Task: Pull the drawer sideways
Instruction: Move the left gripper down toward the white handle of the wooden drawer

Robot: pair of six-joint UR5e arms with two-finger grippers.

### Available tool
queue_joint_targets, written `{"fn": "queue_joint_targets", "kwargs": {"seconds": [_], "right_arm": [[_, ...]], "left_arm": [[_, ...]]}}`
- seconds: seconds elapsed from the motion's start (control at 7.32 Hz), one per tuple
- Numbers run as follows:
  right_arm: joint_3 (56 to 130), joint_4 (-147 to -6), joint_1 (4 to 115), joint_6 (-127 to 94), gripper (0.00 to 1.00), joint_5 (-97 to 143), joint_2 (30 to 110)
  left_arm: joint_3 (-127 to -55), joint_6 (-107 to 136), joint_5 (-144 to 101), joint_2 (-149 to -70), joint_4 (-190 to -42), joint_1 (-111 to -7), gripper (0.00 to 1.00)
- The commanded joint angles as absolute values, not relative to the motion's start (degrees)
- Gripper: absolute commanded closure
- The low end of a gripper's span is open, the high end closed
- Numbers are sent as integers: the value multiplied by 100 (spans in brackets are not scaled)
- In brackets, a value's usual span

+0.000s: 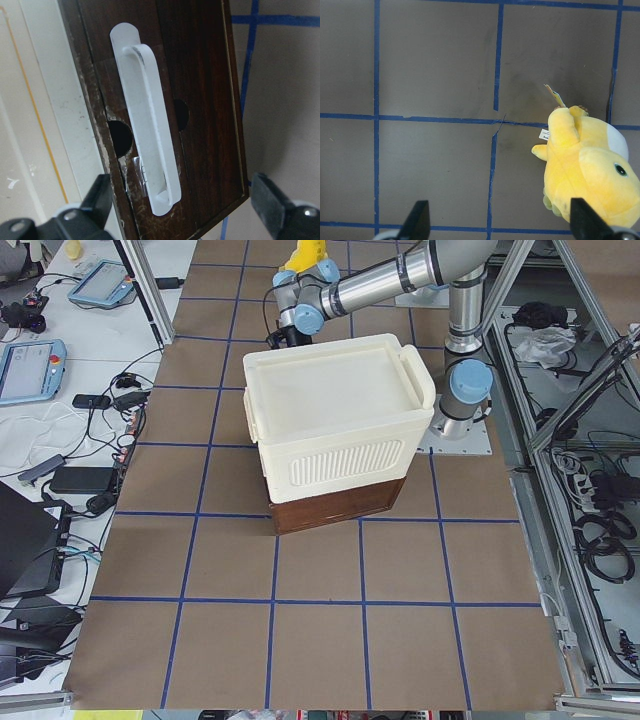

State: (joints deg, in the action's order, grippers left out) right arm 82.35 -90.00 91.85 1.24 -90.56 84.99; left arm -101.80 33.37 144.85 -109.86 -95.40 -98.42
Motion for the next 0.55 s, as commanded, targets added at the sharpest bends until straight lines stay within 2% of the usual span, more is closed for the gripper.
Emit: {"fn": "queue_joint_targets", "kwargs": {"seconds": [0.0,0.41], "right_arm": [[8235,-9000,9185,123,0,-9053,8499],[8235,-9000,9185,123,0,-9053,8499]], "left_arm": [[-10440,3786,15115,-11249,-9642,-9905,0],[-10511,4251,16003,-11556,-10307,-9905,0]]}}
